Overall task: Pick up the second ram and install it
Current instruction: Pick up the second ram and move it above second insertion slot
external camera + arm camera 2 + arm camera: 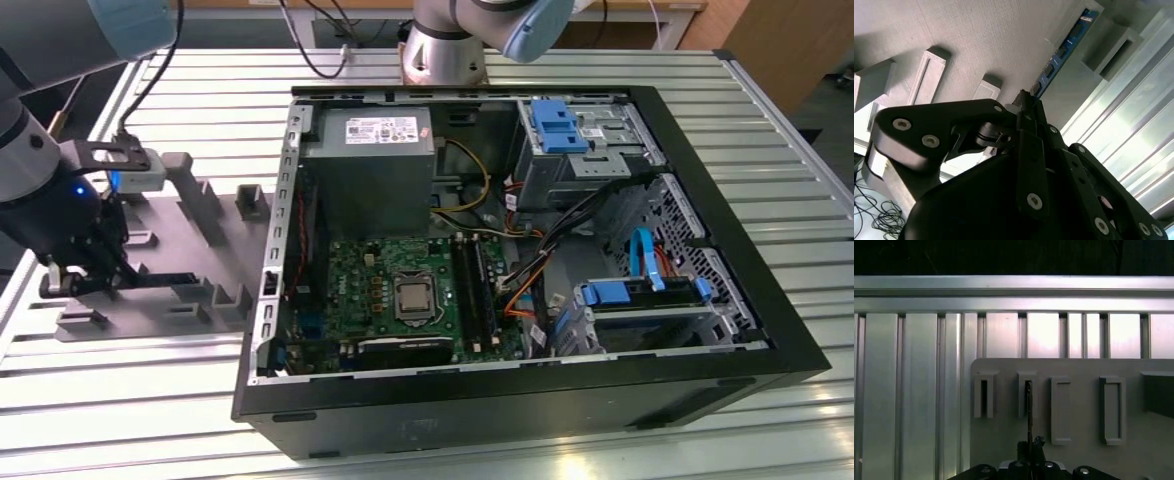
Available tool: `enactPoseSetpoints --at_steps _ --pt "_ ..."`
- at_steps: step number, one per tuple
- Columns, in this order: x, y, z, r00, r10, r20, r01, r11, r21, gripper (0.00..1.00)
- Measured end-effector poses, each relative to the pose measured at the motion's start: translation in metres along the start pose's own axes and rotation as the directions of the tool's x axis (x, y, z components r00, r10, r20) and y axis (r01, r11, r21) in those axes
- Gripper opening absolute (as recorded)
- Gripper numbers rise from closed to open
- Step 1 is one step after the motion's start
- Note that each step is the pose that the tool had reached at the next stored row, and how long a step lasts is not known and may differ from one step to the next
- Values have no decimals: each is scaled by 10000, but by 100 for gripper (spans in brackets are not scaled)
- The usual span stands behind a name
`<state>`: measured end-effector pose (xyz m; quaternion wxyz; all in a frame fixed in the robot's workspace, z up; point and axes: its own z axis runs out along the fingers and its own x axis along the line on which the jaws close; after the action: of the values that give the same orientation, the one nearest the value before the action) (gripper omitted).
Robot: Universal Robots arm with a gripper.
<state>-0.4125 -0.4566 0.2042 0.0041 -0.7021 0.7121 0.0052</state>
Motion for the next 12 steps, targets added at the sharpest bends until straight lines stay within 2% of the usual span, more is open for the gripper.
enactPoseSetpoints --at_steps 3,12 --pt "0 0 -40 10000 0 -1 0 10000 0 14" --pt "0 0 -51 10000 0 -2 0 10000 -2 14"
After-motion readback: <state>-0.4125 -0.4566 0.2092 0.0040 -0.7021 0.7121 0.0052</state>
